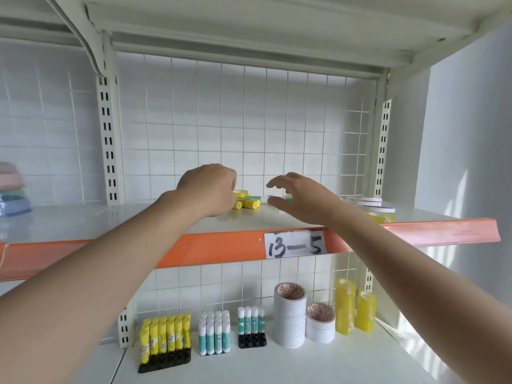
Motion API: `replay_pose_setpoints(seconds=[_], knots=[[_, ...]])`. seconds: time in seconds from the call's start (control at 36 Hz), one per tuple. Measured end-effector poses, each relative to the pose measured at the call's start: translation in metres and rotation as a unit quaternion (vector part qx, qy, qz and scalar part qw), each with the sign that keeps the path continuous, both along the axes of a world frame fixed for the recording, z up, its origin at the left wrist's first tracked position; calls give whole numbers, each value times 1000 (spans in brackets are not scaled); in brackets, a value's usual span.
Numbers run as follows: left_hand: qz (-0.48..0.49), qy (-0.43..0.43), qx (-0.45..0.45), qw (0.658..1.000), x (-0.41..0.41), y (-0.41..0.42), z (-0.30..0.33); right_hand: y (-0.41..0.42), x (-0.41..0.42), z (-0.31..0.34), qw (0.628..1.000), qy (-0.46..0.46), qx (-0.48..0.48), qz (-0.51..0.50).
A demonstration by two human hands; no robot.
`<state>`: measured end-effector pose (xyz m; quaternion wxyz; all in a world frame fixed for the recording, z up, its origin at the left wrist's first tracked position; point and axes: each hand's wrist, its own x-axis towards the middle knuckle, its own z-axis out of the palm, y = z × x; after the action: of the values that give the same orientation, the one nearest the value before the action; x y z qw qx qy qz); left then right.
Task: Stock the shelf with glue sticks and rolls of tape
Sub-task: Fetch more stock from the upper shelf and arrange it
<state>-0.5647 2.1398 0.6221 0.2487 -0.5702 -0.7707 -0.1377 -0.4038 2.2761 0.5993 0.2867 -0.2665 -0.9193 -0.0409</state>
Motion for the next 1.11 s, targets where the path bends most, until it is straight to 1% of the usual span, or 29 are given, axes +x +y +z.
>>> replay_pose_setpoints(seconds=[0.08, 0.17, 0.22, 0.33, 0.47, 0.58, 0.72, 0.78, 0.83, 0.92, 0.97, 1.03, 1.11], knots=[[5, -9, -29, 1000, -8, 19, -1, 18, -20, 8, 996, -86, -27, 23], [10, 1, -39, 999, -13, 36, 0, 32, -35, 13, 980, -194, -36, 21], [14, 12, -55, 998, -15, 46, 1, 38, -42, 17, 969, -243, -37, 16], [23, 33, -74, 996, -16, 64, 5, 44, -53, 26, 958, -287, -22, 3], [3, -3, -129, 992, -14, 82, 2, 53, -62, 20, 948, -316, -30, -2], [20, 36, -177, 983, -18, 90, -5, 51, -58, 20, 953, -301, -29, 14], [26, 46, -183, 982, -25, 92, -6, 41, -51, 29, 971, -240, 10, 12], [6, 30, -172, 985, -27, 94, -7, 42, -50, 30, 976, -214, 30, -2], [-31, -3, -146, 989, -30, 95, -7, 45, -49, 30, 982, -187, 30, -4], [-84, -76, -109, 988, -32, 95, -7, 53, -48, 28, 988, -152, -19, 11], [-108, -96, -102, 984, -32, 95, -7, 58, -47, 26, 985, -158, -64, 17], [-103, -81, -118, 984, -33, 94, -7, 60, -44, 24, 980, -182, -76, 10], [-62, -27, -159, 985, -36, 95, -11, 61, -43, 23, 983, -177, -54, 12]])
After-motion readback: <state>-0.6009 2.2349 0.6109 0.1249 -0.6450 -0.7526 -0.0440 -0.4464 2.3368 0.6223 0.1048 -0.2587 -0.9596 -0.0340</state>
